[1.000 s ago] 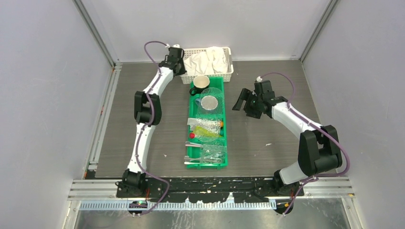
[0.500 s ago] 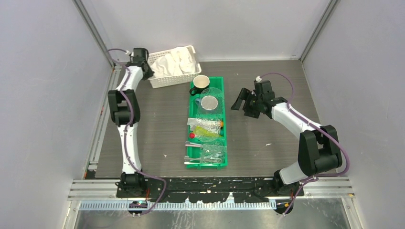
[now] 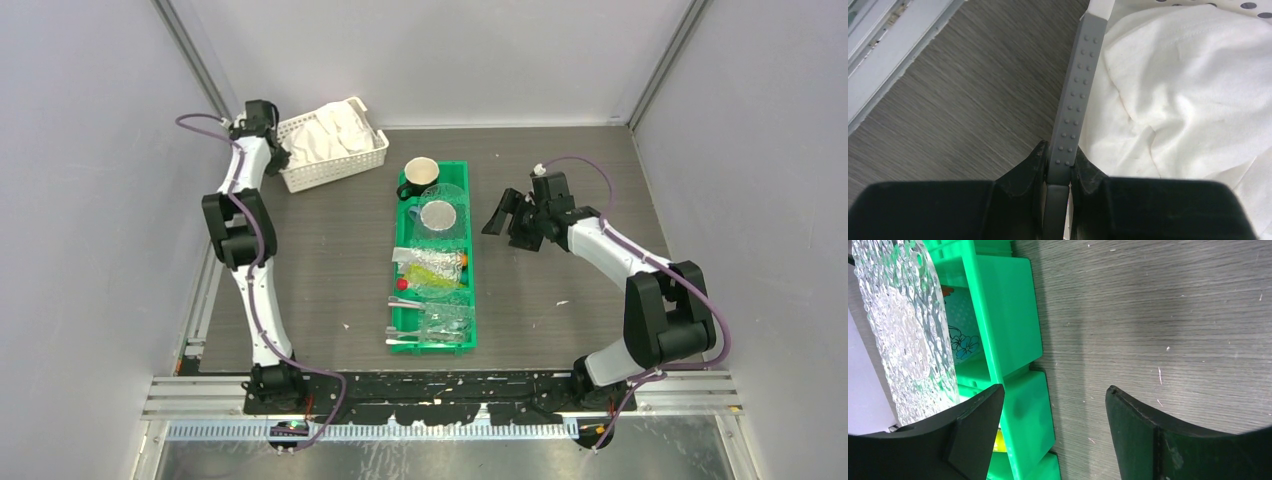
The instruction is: Prepare toiletry sets of a toothbrush and toothpaste on the tray
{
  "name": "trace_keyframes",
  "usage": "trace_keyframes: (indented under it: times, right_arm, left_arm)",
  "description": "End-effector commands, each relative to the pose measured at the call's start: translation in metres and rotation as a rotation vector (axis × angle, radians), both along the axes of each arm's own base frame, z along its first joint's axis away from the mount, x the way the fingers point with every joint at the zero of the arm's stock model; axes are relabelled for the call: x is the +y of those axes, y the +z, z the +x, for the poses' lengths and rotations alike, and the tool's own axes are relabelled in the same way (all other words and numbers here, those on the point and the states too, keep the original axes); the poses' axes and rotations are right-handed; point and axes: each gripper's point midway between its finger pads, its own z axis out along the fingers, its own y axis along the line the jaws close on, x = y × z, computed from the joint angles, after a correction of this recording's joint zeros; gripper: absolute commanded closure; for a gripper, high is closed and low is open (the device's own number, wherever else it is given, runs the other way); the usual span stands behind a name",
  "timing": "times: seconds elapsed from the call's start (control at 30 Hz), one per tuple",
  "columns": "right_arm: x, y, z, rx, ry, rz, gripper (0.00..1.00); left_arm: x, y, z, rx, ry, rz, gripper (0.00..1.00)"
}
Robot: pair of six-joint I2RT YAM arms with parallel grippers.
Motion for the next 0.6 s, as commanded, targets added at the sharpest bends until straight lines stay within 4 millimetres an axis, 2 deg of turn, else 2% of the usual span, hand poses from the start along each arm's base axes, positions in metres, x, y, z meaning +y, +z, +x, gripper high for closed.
trace_keyframes:
  times: [0.0,0.07,0.13,0.2,0.3,0.4,0.57]
  right_arm:
    - [0.007,0.007,0.006,-0.035,0.008,0.038,0.21]
    - [0.009,0.005,0.007,-0.031,0.011,0.041,0.21]
    - [0.012,0.002,0.007,-0.029,0.018,0.043,0.21]
    - [0.015,0.001,0.006,-0.027,0.025,0.048,0.21]
    - [0.017,0.001,0.006,-0.029,0.027,0.048,0.21]
    - [0.017,0.001,0.003,-0.031,0.033,0.042,0.21]
    - [0.003,0.002,-0.004,-0.03,-0.013,-0.017,0.21]
  left_arm:
    - [0.074,0.018,-0.006,-0.103,0.331,0.051,0.99]
    - [0.075,0.025,-0.002,-0.163,0.313,0.052,0.95]
    - [0.074,0.036,0.006,-0.218,0.294,0.046,0.71]
    - [0.072,0.04,0.011,-0.231,0.282,0.03,0.58]
    - [0.068,0.047,0.013,-0.253,0.266,0.007,0.54]
    - [0.064,0.065,0.015,-0.323,0.253,0.0,0.46]
    - [0.045,0.087,0.002,-0.34,0.211,-0.036,0.47]
